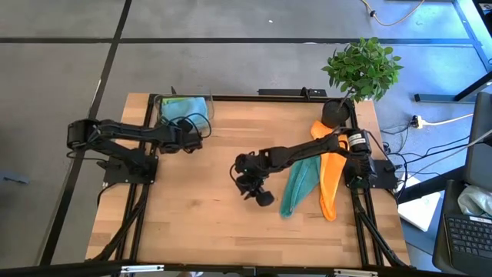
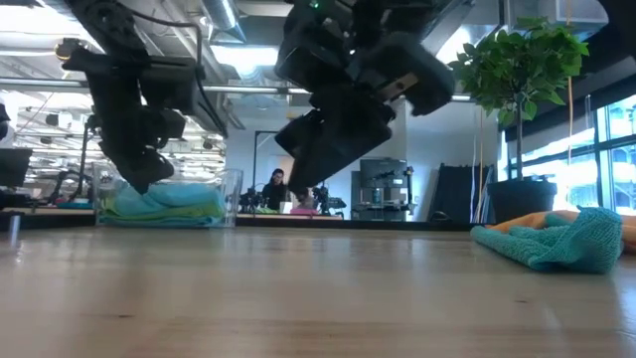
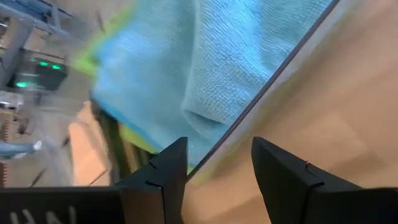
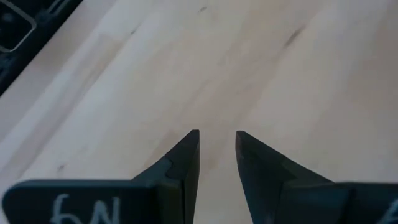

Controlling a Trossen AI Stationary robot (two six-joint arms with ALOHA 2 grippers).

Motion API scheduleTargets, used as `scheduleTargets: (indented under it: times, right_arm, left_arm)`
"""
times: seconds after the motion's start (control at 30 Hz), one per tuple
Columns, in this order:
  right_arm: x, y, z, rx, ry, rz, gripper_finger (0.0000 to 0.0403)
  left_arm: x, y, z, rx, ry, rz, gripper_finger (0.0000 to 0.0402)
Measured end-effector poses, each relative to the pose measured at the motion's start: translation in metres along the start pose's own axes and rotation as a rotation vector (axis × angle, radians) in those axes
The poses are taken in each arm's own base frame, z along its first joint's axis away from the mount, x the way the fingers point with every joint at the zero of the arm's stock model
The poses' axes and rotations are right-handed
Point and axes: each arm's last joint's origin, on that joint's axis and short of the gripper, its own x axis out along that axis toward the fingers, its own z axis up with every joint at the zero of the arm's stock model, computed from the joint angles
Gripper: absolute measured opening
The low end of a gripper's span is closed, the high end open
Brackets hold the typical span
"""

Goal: Fold microfiber towels
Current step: Adjust the transparent bin

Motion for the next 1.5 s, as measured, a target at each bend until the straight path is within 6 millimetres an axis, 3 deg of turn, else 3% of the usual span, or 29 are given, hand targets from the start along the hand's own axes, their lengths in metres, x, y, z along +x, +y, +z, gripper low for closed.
scheduleTargets:
  times: [0.37, 0.6, 0.83, 1.03, 1.17, 1.33, 1.5]
  right_arm:
    - [0.015, 0.031, 0.006, -0.059, 0.062, -0.022, 0.0106]
    - [0.016, 0.03, 0.01, -0.086, 0.04, -0.068, 0.0106]
    - [0.01, 0.026, 0.011, -0.057, 0.141, -0.285, 0.0106]
    - [-0.008, 0.033, 0.022, -0.099, 0.192, -0.631, 0.0106]
    - [-0.016, 0.036, 0.023, -0.043, 0.18, -0.691, 0.0106]
    - [-0.018, 0.039, 0.005, -0.006, 0.231, -0.754, 0.0106]
    - [-0.036, 0.048, -0.015, 0.03, 0.203, -0.894, 0.0106]
  left_arm:
    - [-0.024, -0.008, -0.016, 0.052, 0.002, -0.028, 0.0166]
    - [-0.038, -0.011, -0.015, 0.065, -0.003, -0.068, 0.0166]
    - [-0.073, -0.01, -0.013, 0.043, 0.035, -0.138, 0.0163]
    - [-0.101, -0.004, -0.008, 0.086, -0.113, -0.089, 0.0127]
    - [-0.107, -0.006, -0.01, 0.088, -0.082, -0.141, 0.0089]
    - [-0.101, -0.007, -0.02, 0.048, 0.0, -0.153, 0.0014]
    - [-0.089, -0.005, -0.03, -0.039, 0.149, -0.242, 0.0008]
